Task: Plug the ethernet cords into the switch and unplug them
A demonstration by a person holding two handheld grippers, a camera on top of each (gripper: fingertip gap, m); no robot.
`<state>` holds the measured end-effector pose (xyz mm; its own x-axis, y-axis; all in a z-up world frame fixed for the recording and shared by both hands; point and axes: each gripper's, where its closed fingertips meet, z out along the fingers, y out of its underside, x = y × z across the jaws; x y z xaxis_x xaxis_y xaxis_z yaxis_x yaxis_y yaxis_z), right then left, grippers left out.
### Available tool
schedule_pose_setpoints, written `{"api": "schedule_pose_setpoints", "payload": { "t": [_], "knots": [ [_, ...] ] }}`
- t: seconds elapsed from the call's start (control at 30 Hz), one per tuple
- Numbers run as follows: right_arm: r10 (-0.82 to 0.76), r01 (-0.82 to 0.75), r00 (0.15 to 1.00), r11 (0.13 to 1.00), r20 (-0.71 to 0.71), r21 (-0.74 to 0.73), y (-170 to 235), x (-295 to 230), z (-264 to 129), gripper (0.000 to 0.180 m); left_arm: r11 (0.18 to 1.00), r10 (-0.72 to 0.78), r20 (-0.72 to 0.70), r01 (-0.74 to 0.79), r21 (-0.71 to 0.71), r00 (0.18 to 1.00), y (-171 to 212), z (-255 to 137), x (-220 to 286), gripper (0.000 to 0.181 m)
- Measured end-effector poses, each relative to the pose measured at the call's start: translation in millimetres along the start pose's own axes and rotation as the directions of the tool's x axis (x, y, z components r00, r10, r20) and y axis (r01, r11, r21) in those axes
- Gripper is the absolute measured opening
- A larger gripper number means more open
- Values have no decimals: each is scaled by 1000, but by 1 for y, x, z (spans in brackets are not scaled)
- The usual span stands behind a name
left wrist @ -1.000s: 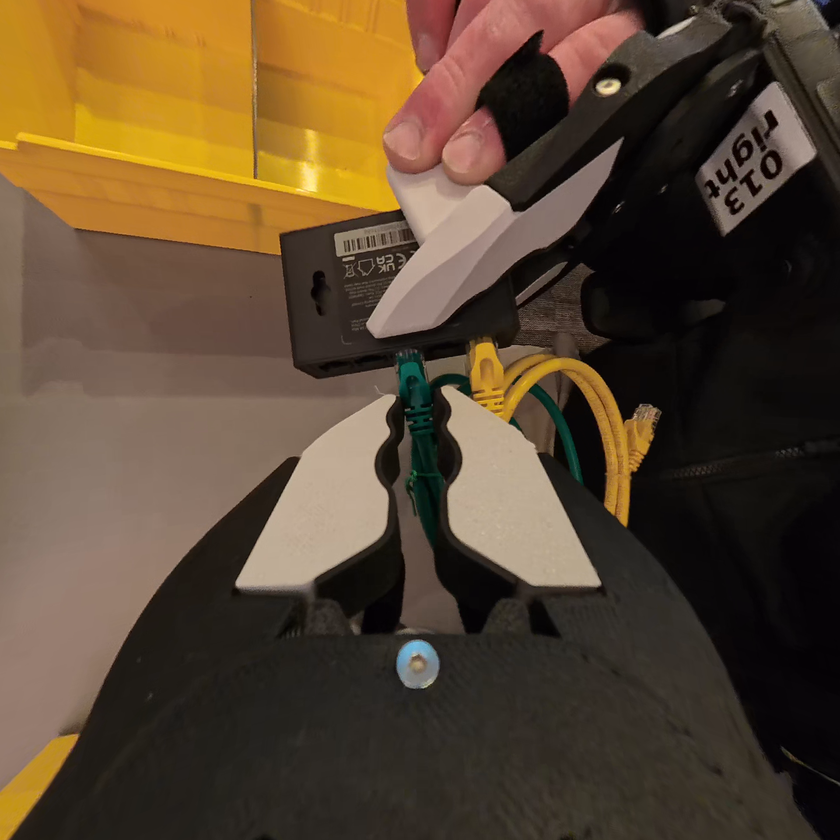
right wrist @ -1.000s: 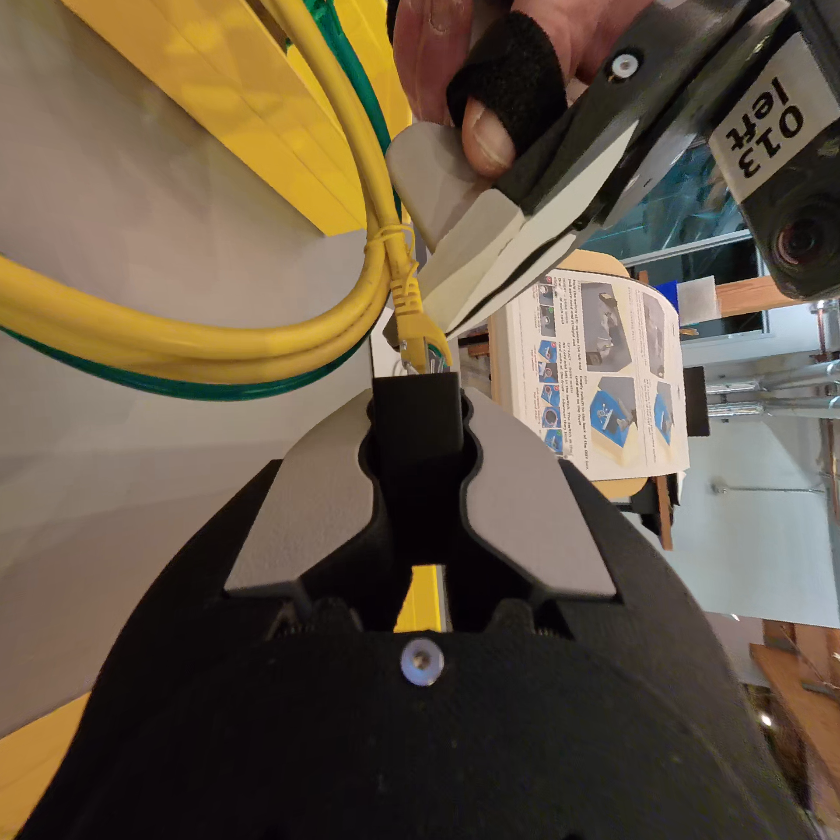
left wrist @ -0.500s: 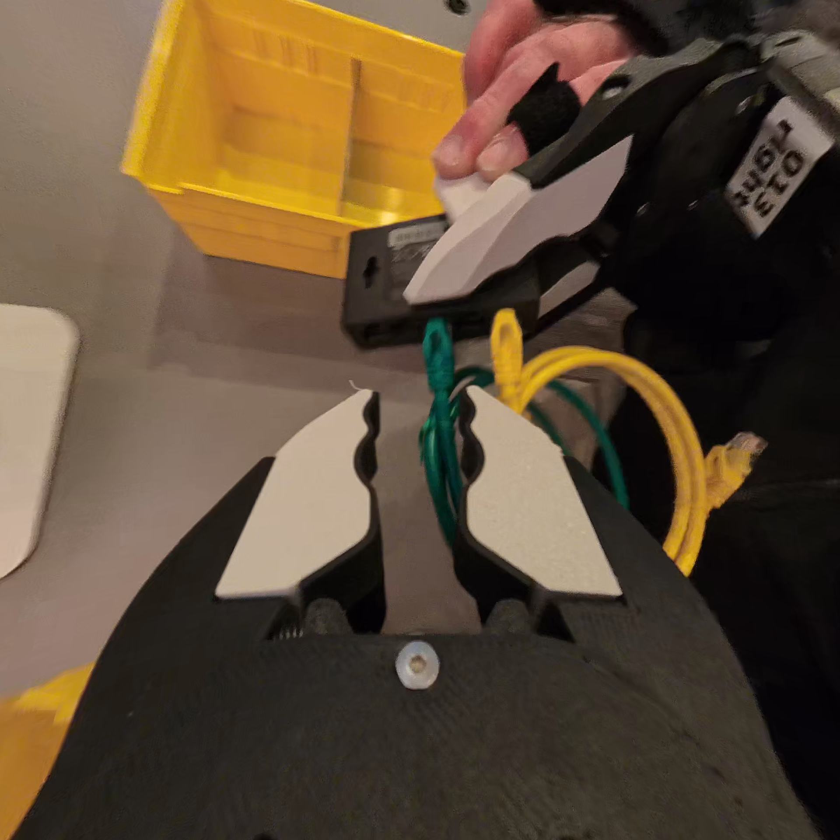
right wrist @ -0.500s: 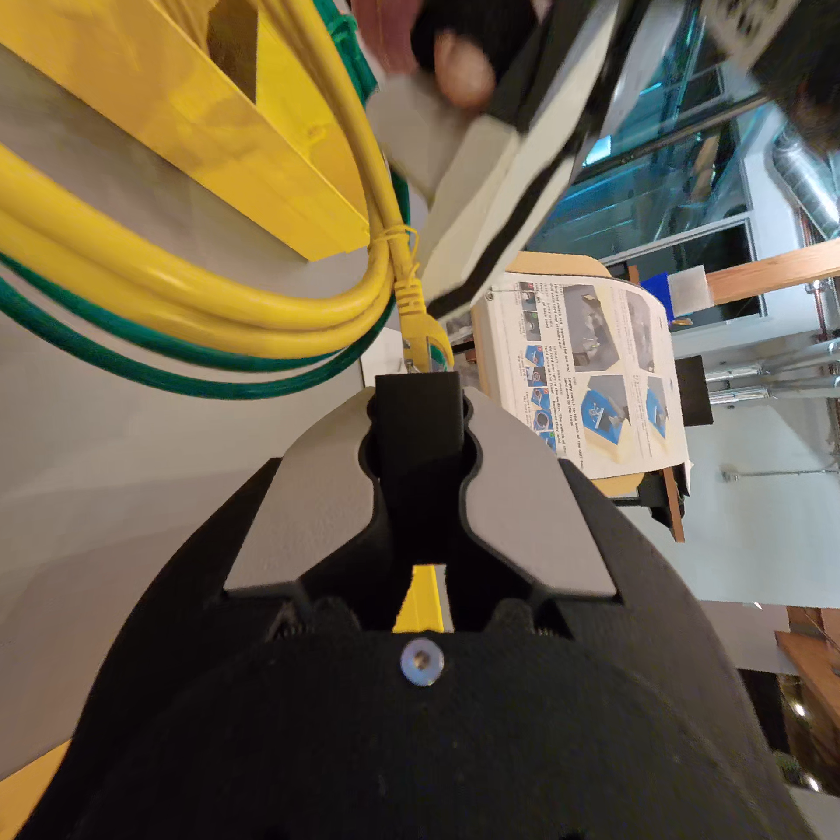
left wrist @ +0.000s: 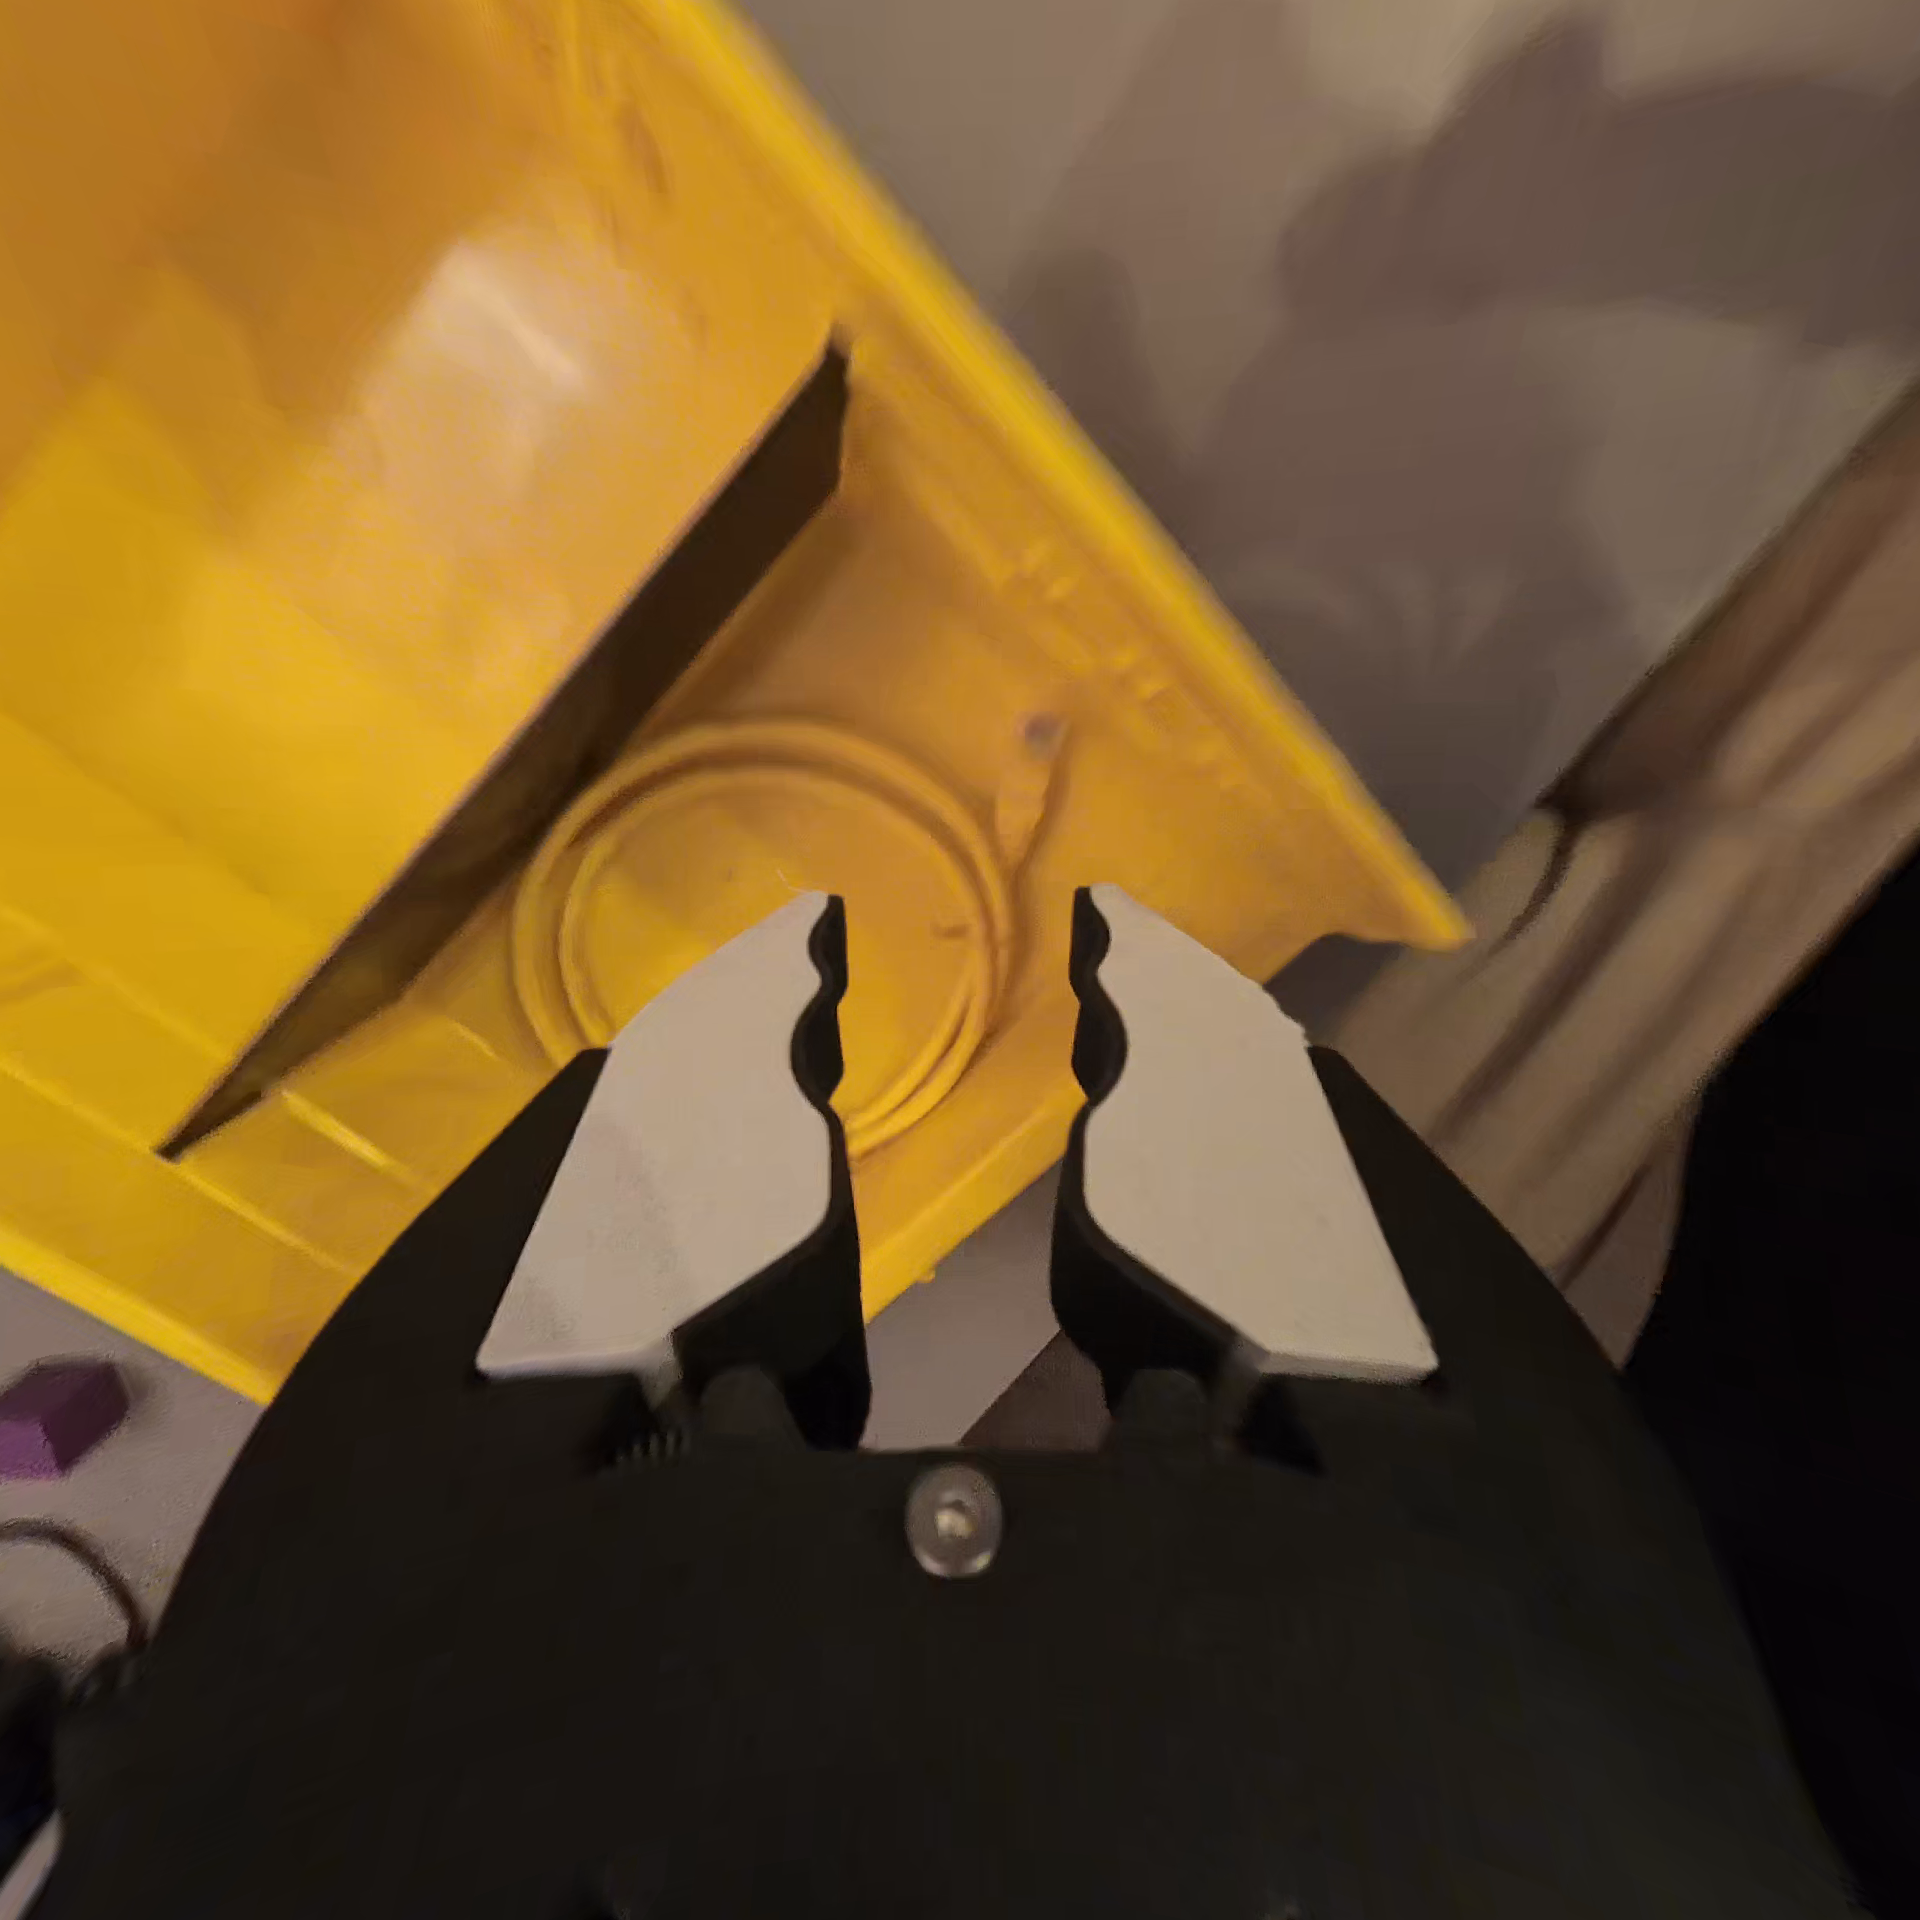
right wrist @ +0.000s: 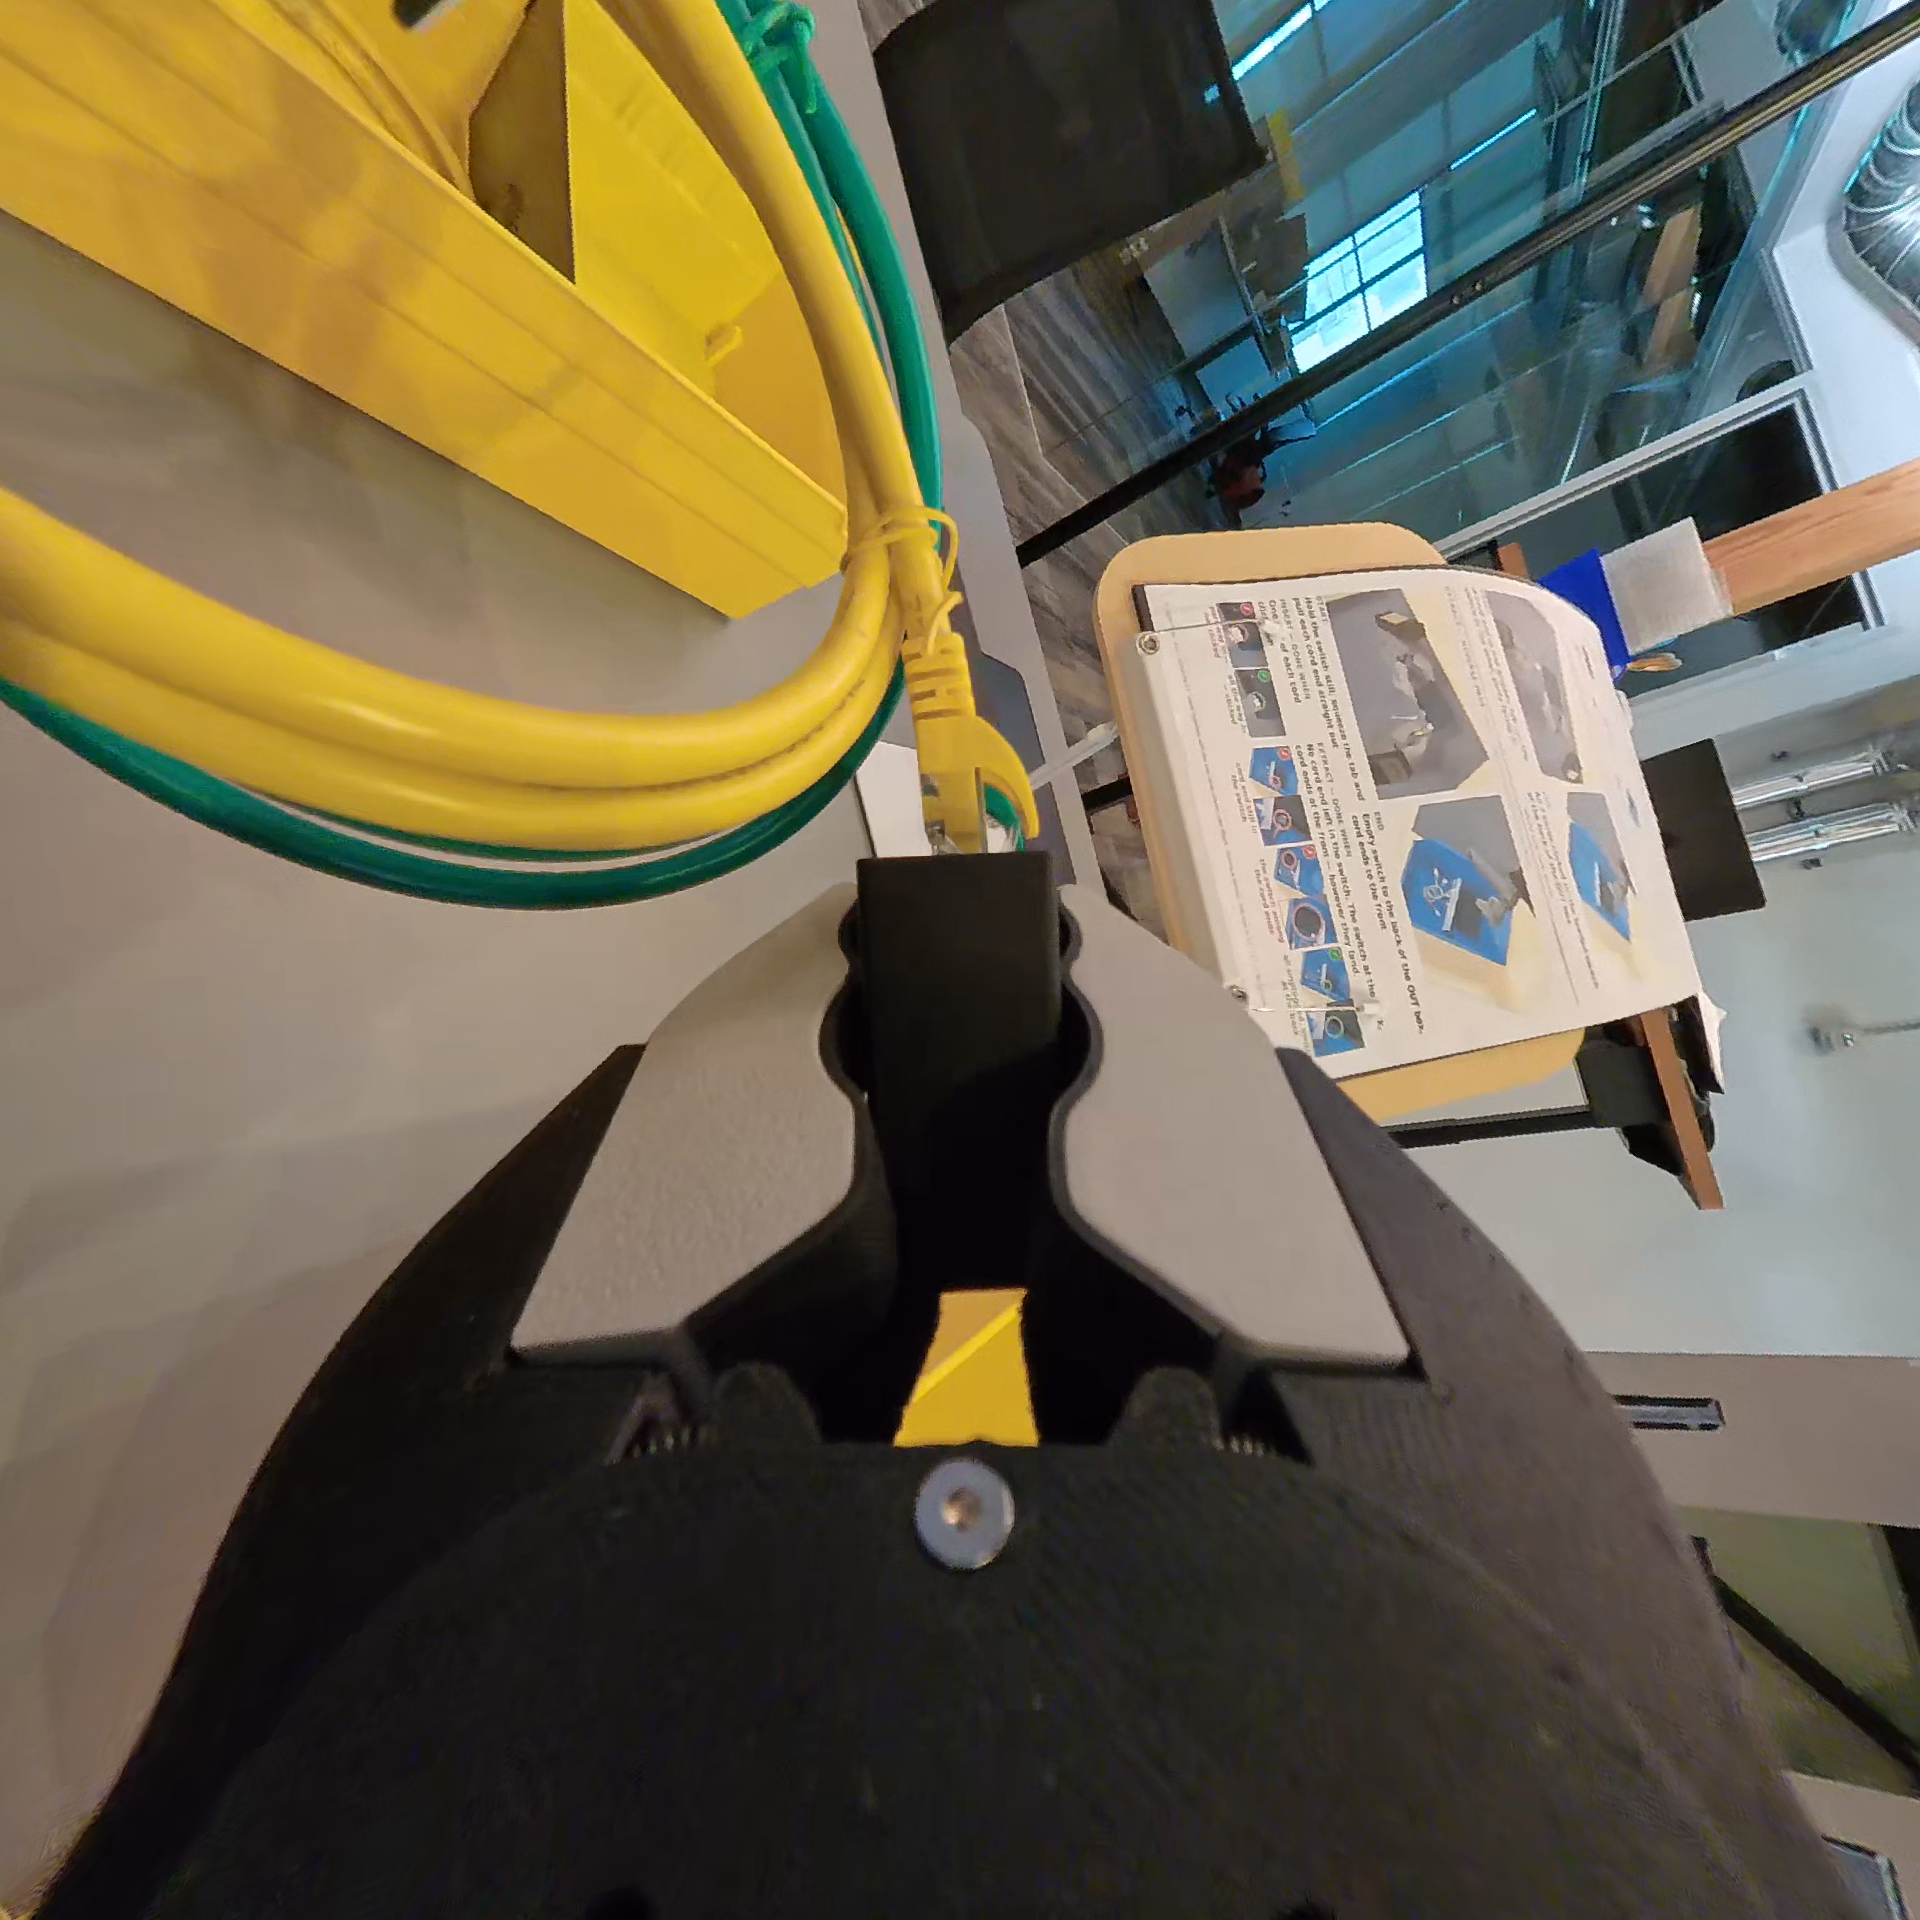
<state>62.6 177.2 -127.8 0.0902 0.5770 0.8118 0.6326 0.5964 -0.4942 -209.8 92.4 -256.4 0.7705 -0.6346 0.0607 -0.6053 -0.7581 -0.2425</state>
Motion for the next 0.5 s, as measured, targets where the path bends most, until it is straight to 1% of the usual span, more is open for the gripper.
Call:
{"api": "schedule_pose_setpoints", "payload": {
  "t": [0.03, 0.1, 0.2, 0.27, 0.3, 0.37, 0.5],
  "knots": [
    [0, 0, 1000, 1000, 7, 0, -1, -2, 1, 28, 998, -17, 13, 18, -62, 1000, 12, 13, -4, 41],
    [-4, 4, 1000, 1000, 17, -3, -2, -4, 3, 28, 991, -29, -26, 25, -135, 999, 24, 37, 2, 41],
    [-5, 5, 1000, 1000, 19, -4, -3, -5, 3, 28, 971, -27, 3, 27, -239, 1000, 37, 64, -1, 41],
    [-3, 3, 1000, 1000, 21, -1, -4, -5, 2, 28, 972, -67, -40, 56, -230, 997, 32, 73, 3, 32],
    [-2, 2, 1000, 1000, 22, 0, -4, -5, 2, 28, 972, -73, -71, 55, -230, 995, 31, 75, 7, 22],
    [2, -2, 1000, 1000, 17, 1, -3, -4, 1, 28, 973, -63, -52, 49, -227, 997, 31, 74, 6, 15],
    [19, -19, 1000, 1000, 15, 11, 0, -2, -1, 28, 979, -68, -22, 63, -195, 997, 35, 69, 0, 13]
  ]
}}
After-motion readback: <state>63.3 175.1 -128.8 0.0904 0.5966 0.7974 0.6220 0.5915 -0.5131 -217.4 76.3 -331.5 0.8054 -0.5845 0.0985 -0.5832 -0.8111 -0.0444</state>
